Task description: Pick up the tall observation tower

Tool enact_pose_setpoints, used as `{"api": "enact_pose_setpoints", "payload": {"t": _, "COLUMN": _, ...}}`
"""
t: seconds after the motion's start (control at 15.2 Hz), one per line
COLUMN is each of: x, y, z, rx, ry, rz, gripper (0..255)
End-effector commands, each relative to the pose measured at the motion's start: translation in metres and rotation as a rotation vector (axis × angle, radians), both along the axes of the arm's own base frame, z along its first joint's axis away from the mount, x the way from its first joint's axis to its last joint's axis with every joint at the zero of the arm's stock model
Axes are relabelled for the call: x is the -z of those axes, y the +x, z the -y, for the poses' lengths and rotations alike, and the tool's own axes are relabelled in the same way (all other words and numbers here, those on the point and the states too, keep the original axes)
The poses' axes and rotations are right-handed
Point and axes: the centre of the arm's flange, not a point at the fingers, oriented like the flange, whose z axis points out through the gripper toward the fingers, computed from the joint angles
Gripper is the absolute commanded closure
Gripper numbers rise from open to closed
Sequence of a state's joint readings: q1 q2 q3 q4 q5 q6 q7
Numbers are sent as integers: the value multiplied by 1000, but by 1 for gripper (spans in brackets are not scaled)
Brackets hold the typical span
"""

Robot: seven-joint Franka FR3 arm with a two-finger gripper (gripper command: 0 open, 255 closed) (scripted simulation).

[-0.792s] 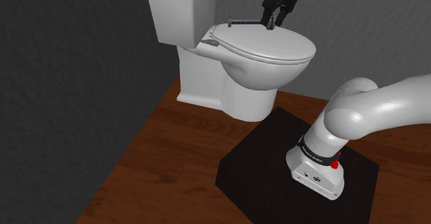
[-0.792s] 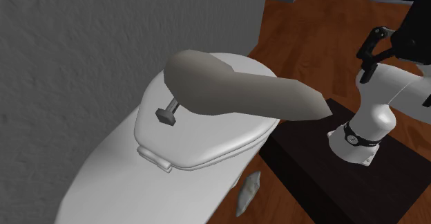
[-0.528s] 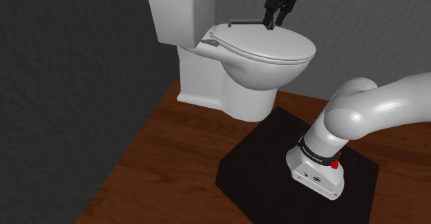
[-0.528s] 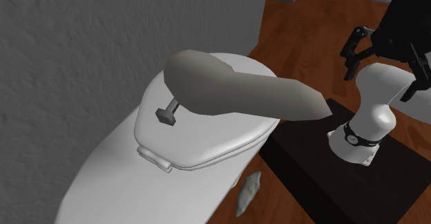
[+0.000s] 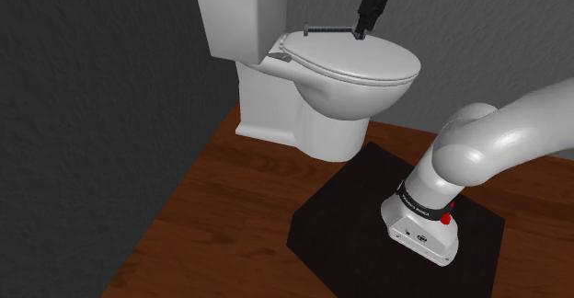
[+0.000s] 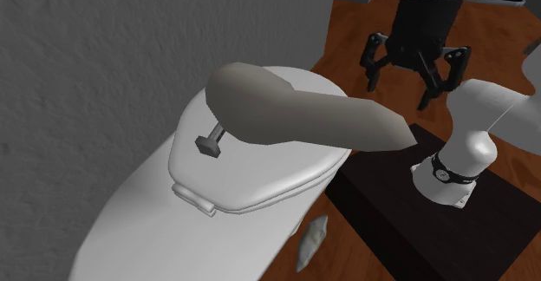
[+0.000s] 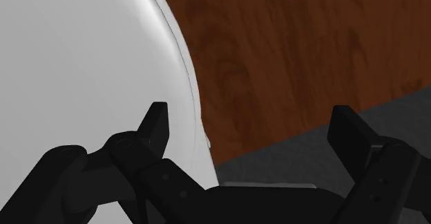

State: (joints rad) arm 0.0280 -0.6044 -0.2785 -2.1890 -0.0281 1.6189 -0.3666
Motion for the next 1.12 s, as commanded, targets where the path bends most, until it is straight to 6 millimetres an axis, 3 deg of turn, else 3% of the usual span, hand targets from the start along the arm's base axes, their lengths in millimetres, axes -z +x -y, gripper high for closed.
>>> {"api": "enact_pose_setpoints", "payload": {"t": 0.0, "x": 5, "y": 14, "z": 22, "rx": -46, "ry": -12, "rz": -8, "gripper": 0}}
{"api": "enact_pose_setpoints", "payload": {"t": 1.06, "x": 41, "y": 155, "z": 170, "rx": -383, "ry": -98, "rz": -70, "gripper": 0}}
